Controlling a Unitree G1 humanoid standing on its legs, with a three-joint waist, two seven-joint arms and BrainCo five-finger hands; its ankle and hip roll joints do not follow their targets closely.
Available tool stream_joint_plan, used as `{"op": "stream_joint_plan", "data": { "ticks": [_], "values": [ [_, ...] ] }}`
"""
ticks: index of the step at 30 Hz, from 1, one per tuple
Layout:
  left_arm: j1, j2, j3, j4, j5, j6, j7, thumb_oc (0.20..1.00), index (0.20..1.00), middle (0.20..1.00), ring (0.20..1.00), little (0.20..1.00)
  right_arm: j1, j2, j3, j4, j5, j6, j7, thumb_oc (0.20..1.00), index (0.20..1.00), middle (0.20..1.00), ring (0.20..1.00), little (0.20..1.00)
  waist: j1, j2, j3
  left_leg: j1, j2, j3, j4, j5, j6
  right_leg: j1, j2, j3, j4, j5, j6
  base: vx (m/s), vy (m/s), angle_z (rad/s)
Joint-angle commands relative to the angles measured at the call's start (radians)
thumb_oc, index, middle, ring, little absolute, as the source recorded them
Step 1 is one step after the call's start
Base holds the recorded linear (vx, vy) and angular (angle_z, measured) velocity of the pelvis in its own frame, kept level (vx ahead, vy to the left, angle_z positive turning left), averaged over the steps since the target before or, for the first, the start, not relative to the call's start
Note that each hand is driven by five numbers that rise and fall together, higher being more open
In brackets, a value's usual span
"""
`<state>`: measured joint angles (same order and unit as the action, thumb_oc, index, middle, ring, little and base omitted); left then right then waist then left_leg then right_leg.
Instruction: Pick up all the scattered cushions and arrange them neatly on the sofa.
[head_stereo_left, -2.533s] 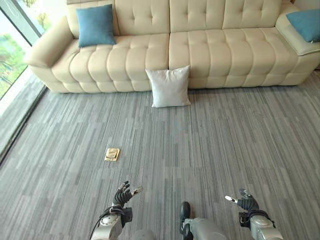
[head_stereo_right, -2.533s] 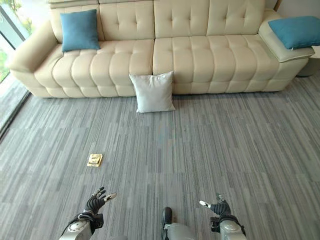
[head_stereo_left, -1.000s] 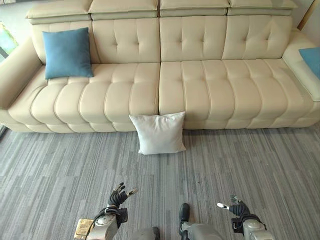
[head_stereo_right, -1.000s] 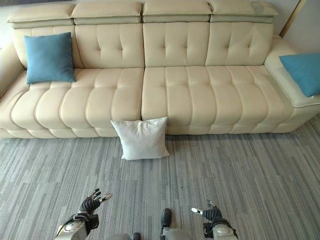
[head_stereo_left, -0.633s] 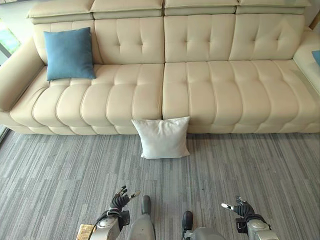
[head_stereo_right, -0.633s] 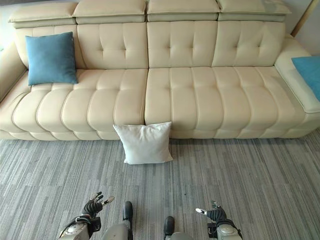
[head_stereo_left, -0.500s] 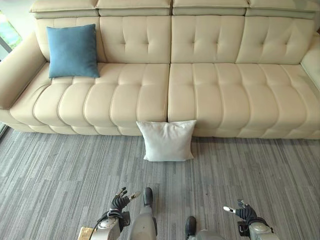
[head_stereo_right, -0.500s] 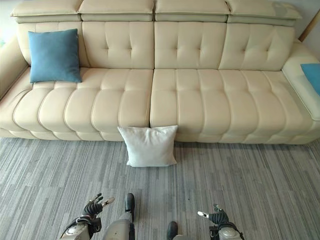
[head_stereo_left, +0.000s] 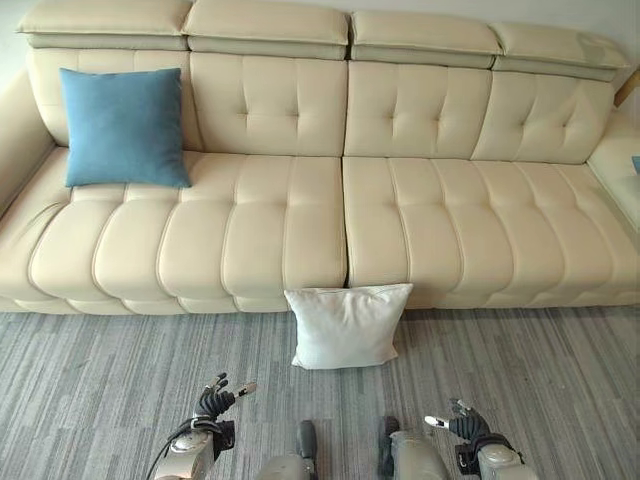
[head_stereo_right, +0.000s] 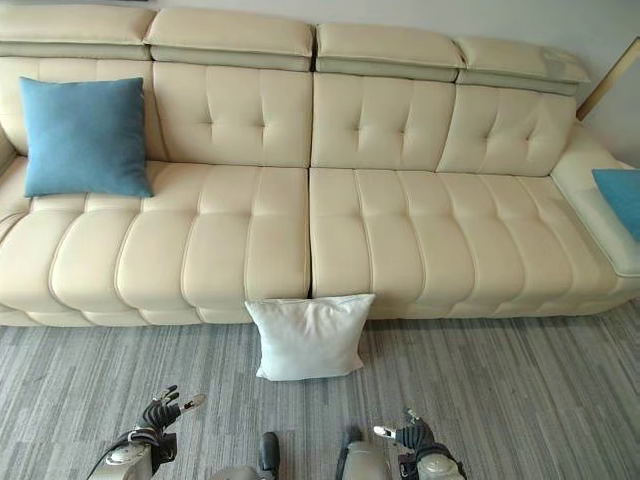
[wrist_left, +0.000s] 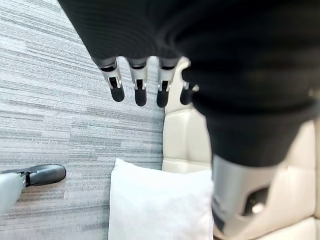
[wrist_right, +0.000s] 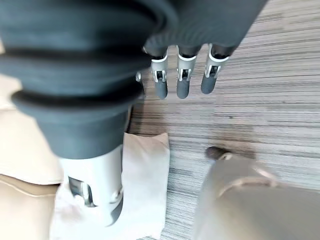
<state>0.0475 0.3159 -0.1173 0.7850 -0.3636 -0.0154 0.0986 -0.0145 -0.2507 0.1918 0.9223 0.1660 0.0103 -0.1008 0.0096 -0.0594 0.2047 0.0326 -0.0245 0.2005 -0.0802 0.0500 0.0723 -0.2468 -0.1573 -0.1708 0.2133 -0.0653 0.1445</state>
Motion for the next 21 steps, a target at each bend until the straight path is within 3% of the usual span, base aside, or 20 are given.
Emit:
{"op": "stream_joint_plan", "data": {
  "ticks": [1,4,8,9,10,13,15,21],
  "values": [
    [-0.014,-0.013,-0.012,-0.05,0.022,-0.035,-0.008,1.0,1.0,1.0,1.0,1.0,-0.022,-0.058,0.003,-0.026,-0.011,0.001,-0.019,1.0,1.0,1.0,1.0,1.0,-0.017,0.026,0.04,0.014,0.065,-0.075,0.037,-0.082,-0.09,0.109,0.053,-0.02,-0.127,0.045,-0.027,0.18,-0.181,-0.25],
    [0.002,-0.028,-0.015,-0.057,0.033,-0.03,-0.021,1.0,1.0,1.0,1.0,1.0,-0.011,-0.063,-0.001,-0.015,-0.007,-0.003,-0.017,1.0,1.0,1.0,1.0,1.0,-0.021,0.022,0.021,0.031,0.076,-0.072,0.064,-0.107,-0.102,0.16,0.065,-0.002,-0.16,0.047,-0.05,0.18,-0.185,0.0],
    [0.001,-0.04,-0.022,-0.066,0.014,-0.024,-0.026,1.0,1.0,1.0,1.0,1.0,-0.014,-0.075,-0.004,-0.008,0.001,-0.006,-0.015,1.0,1.0,1.0,1.0,1.0,-0.03,0.03,0.027,-0.007,0.088,-0.082,0.191,-0.127,-0.12,0.185,0.072,0.005,-0.157,0.027,-0.077,0.09,-0.137,-0.02],
    [-0.014,-0.045,-0.031,-0.066,0.008,-0.027,-0.021,1.0,1.0,1.0,1.0,1.0,-0.028,-0.088,0.0,0.006,0.002,-0.006,-0.017,1.0,1.0,1.0,1.0,1.0,-0.025,0.032,0.048,-0.074,0.087,-0.11,0.315,-0.101,-0.137,0.201,0.073,0.005,-0.156,0.009,-0.099,0.04,-0.104,0.04],
    [-0.018,-0.048,-0.033,-0.065,0.004,-0.029,-0.019,1.0,1.0,1.0,1.0,1.0,-0.031,-0.092,0.001,0.01,0.003,-0.006,-0.018,1.0,1.0,1.0,1.0,1.0,-0.02,0.032,0.053,-0.097,0.08,-0.128,0.334,-0.094,-0.139,0.208,0.073,0.007,-0.16,0.004,-0.103,0.09,-0.117,0.19],
    [-0.011,-0.051,-0.035,-0.074,-0.005,-0.03,-0.019,1.0,1.0,1.0,1.0,1.0,-0.034,-0.106,0.003,0.007,0.002,-0.006,-0.018,1.0,1.0,1.0,1.0,1.0,-0.007,0.033,0.05,-0.142,0.075,-0.161,0.262,-0.092,-0.137,0.24,0.07,0.01,-0.183,-0.01,-0.098,0.15,-0.002,0.06],
    [-0.011,-0.047,-0.036,-0.048,0.022,-0.015,-0.009,1.0,1.0,1.0,1.0,1.0,-0.032,-0.117,0.005,0.007,-0.011,-0.001,-0.026,1.0,1.0,1.0,1.0,1.0,0.001,0.041,0.057,-0.168,0.112,-0.154,0.189,-0.023,-0.146,0.251,0.076,-0.004,-0.178,-0.025,-0.096,0.13,0.047,-0.08],
    [-0.001,-0.048,-0.041,-0.024,0.031,-0.023,-0.028,1.0,1.0,1.0,1.0,1.0,-0.027,-0.106,0.018,0.004,-0.021,-0.001,-0.014,1.0,1.0,1.0,1.0,1.0,0.005,0.053,0.033,-0.129,0.108,-0.145,0.12,-0.021,-0.142,0.283,0.082,0.022,-0.181,-0.042,-0.093,0.14,0.068,-0.16]
  ]
}}
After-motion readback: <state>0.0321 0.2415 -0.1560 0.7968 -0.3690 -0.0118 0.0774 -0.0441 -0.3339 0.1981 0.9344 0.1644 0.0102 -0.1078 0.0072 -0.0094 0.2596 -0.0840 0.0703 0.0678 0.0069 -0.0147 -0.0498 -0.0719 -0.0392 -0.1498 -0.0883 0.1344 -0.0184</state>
